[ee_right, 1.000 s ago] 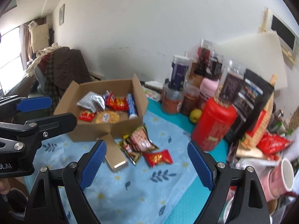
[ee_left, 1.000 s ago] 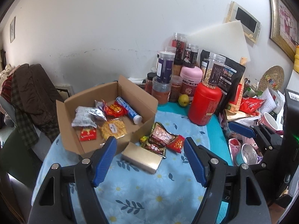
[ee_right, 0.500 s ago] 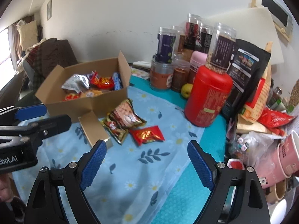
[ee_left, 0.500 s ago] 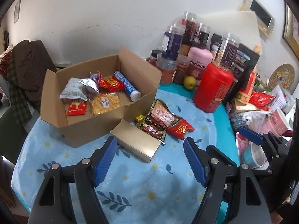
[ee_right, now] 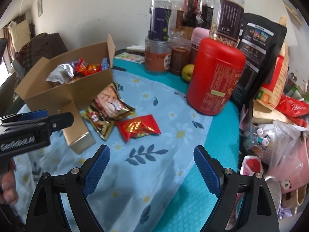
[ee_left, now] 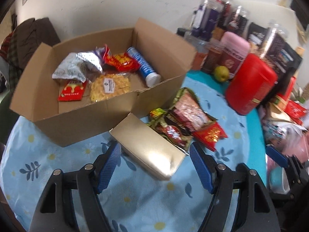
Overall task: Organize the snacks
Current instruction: 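Withdraw both grippers from the box toward the gold box and small red bag, then grasp the gold box with the left gripper while the right gripper grasps the small red bag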
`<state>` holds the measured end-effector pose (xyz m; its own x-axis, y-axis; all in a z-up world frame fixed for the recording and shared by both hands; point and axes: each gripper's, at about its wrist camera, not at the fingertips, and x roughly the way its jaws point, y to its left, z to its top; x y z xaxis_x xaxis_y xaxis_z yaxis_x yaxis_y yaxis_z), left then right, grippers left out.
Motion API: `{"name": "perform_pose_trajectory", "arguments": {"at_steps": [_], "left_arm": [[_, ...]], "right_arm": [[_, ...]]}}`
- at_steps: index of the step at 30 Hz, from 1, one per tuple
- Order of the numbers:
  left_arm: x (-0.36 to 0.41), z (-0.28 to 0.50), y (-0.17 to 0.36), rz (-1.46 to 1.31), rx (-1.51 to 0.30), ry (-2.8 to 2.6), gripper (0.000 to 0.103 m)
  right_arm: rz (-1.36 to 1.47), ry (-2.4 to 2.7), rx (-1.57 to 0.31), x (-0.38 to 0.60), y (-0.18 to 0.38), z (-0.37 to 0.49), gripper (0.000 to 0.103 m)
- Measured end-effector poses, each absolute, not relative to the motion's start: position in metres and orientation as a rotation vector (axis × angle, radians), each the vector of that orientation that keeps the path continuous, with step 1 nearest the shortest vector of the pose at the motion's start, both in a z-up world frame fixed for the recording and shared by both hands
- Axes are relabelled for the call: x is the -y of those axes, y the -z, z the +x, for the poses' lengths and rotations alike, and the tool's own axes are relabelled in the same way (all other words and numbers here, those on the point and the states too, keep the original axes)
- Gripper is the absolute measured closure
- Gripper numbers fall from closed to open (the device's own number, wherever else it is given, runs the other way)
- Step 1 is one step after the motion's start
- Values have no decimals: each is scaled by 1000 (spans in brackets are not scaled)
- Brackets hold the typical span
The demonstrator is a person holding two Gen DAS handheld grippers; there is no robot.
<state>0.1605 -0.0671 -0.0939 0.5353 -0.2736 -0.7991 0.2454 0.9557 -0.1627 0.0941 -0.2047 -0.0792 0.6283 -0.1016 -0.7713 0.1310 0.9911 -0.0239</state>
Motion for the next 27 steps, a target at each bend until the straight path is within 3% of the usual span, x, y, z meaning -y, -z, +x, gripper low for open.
{"name": "perform_pose_trajectory", "arguments": {"at_steps": [7,19,27], "left_arm": [[67,183,119,-39,-1004,262,29],[46,175,112,90,-931,224,29],[35,182,114,-34,-978,298,29]], "right_arm": [[72,119,-907,214,95,113,14],[112,89,-945,214,111,149,14],[147,70,-965,216,120,171,14]]}}
